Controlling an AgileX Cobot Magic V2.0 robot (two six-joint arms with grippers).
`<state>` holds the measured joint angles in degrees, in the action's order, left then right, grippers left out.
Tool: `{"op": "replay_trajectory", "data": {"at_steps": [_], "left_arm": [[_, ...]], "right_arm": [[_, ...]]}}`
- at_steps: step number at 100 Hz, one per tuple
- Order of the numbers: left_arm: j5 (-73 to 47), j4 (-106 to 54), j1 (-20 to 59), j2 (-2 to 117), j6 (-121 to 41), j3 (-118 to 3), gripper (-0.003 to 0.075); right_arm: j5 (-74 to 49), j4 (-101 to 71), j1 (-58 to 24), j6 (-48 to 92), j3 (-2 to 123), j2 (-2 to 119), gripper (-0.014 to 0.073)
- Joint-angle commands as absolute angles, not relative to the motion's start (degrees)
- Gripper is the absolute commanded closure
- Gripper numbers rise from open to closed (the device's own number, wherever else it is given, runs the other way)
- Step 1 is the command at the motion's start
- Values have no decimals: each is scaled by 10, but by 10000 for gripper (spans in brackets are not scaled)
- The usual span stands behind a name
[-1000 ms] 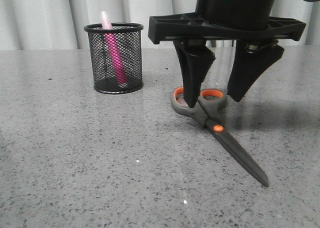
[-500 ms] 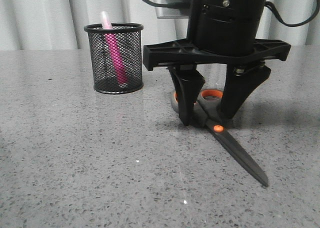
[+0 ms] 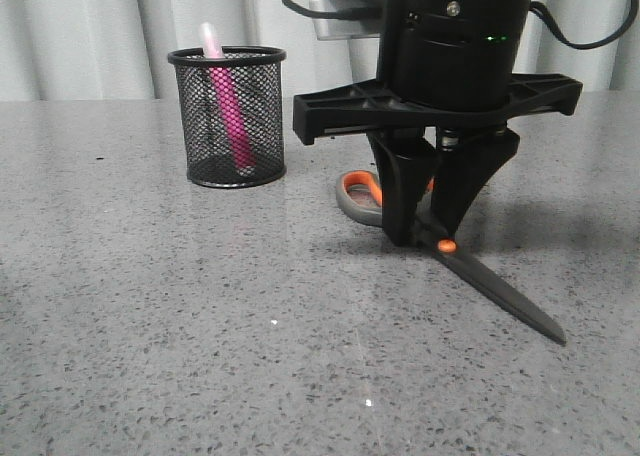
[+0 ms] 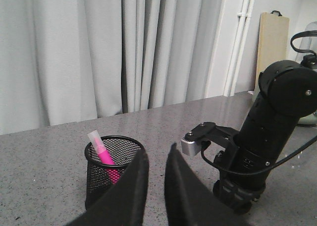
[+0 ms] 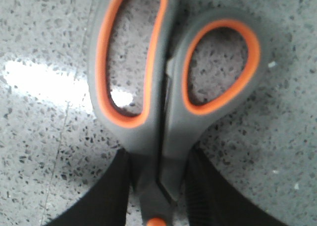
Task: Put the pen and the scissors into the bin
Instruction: 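Lift the scissors and carry them above the mesh cup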
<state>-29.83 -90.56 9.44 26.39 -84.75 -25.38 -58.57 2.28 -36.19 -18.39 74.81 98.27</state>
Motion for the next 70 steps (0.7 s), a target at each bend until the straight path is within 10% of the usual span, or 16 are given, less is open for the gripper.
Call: {"op": "replay_trajectory", "data": {"at_steps": [1,27,70], "left_arm": [[-306,-929,99,265,-848,-270,659],[-306,-929,117,265,-848,-270,659],[-304,-940,119,265,-848,-270,659]], "right_arm": [[-562,40,-360,-182,753,960,658],[-480,44,-364,-182,754,772,657],[83,81,-364,-182,751,787,663]]}}
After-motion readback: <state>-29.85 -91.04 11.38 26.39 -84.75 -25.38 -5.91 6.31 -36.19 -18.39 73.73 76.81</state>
